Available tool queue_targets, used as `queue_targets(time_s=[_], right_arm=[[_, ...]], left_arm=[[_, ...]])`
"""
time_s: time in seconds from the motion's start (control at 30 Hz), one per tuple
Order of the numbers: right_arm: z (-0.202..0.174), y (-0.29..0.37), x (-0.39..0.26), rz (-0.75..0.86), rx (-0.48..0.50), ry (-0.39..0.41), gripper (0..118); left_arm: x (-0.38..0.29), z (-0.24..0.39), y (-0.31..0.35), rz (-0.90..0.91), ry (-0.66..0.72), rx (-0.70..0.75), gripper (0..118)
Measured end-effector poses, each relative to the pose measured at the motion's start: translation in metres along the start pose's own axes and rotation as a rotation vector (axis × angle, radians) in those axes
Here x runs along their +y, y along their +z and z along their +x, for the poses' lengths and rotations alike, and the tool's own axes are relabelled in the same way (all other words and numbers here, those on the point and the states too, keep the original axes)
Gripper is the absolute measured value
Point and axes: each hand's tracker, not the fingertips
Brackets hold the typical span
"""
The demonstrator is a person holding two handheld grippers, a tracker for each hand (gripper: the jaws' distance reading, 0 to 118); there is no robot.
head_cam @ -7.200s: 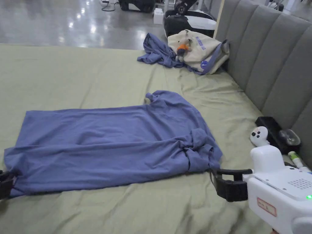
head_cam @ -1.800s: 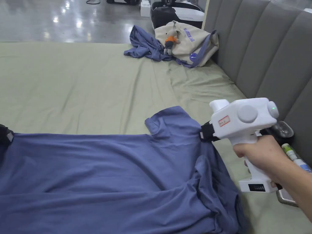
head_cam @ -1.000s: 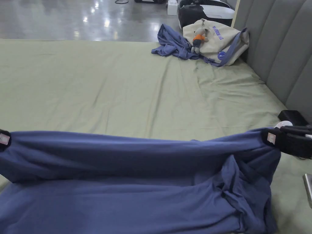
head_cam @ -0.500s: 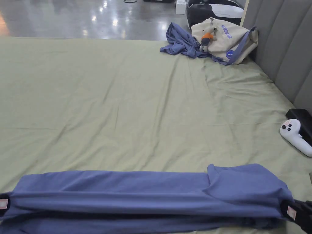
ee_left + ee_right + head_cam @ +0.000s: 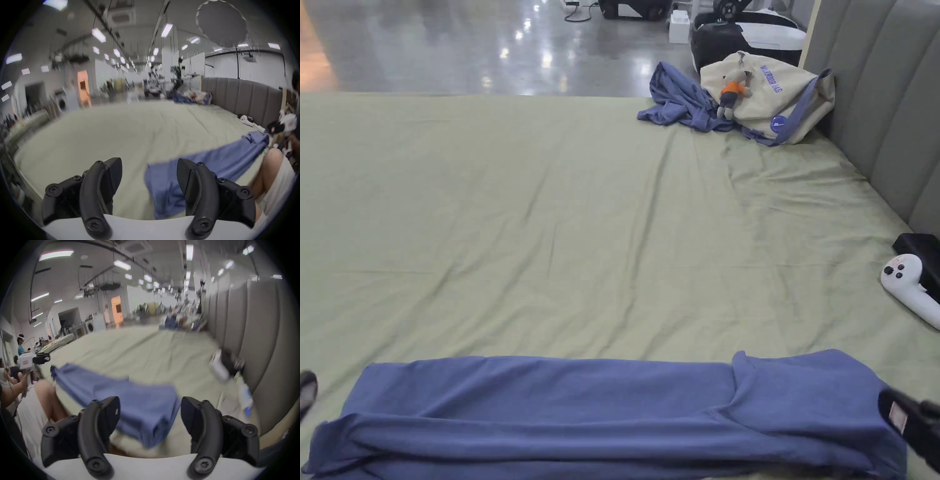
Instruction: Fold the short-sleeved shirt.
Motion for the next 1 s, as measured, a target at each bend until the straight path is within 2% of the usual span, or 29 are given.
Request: queue_targets(time_s=[0.1, 0.13, 0.17, 0.2, 0.23, 0.27, 0.3, 0.37, 0.4, 0.5, 0.57, 0.6, 0.63, 0.67, 0.7, 0.9, 1.0], right_arm=[[-0.039, 0.026, 0.033, 0.181, -0.114, 0.021, 100], [-0.052, 0.032, 0.031, 0.203, -0.172, 0.058, 97], [-0.068, 0.038, 0.026, 0.228, -0.258, 0.103, 86], [-0.081, 0.043, 0.017, 0.247, -0.341, 0.135, 40], [-0.089, 0.046, 0.009, 0.259, -0.367, 0.144, 3], [-0.093, 0.047, 0.003, 0.255, -0.333, 0.112, 3], [-0.094, 0.046, -0.005, 0.258, -0.31, 0.045, 3], [-0.081, 0.036, -0.022, 0.198, -0.207, -0.004, 3], [-0.083, 0.032, -0.025, 0.182, -0.223, 0.002, 3], [-0.078, 0.029, -0.023, 0.169, -0.153, -0.016, 3], [-0.078, 0.029, -0.023, 0.171, -0.138, -0.01, 3], [-0.079, 0.03, -0.02, 0.169, -0.132, -0.008, 3], [-0.079, 0.03, -0.02, 0.165, -0.127, -0.007, 3], [-0.078, 0.03, -0.021, 0.157, -0.117, -0.005, 3], [-0.077, 0.029, -0.021, 0.152, -0.113, 0.0, 3], [-0.076, 0.022, -0.024, 0.119, -0.106, 0.02, 3], [-0.076, 0.02, -0.026, 0.103, -0.101, 0.016, 3]], left_arm=[[0.024, 0.005, 0.024, 0.073, 0.003, 0.049, 81], [0.027, 0.009, 0.03, 0.062, 0.008, 0.045, 80], [0.024, 0.013, 0.037, 0.067, 0.017, 0.061, 79], [0.02, 0.019, 0.044, 0.08, 0.021, 0.097, 65], [0.013, 0.025, 0.053, 0.112, 0.025, 0.131, 28], [0.007, 0.028, 0.06, 0.146, 0.036, 0.13, 0], [0.0, 0.03, 0.063, 0.145, 0.034, 0.124, 0], [-0.011, 0.032, 0.063, 0.09, 0.045, 0.072, 0], [-0.014, 0.03, 0.058, 0.04, 0.063, 0.017, 0], [-0.028, 0.015, 0.039, -0.052, 0.095, -0.061, 0], [-0.027, -0.002, 0.02, -0.139, 0.205, -0.152, 0], [-0.029, -0.012, 0.009, -0.169, 0.259, -0.164, 13], [-0.029, -0.019, -0.005, -0.225, 0.28, -0.156, 52], [-0.031, -0.027, -0.023, -0.311, 0.26, -0.149, 96], [-0.029, -0.038, -0.039, -0.375, 0.271, -0.165, 105], [-0.039, -0.053, -0.134, -0.719, 0.372, -0.176, 105], [-0.042, -0.042, -0.156, -0.763, 0.381, -0.184, 105]])
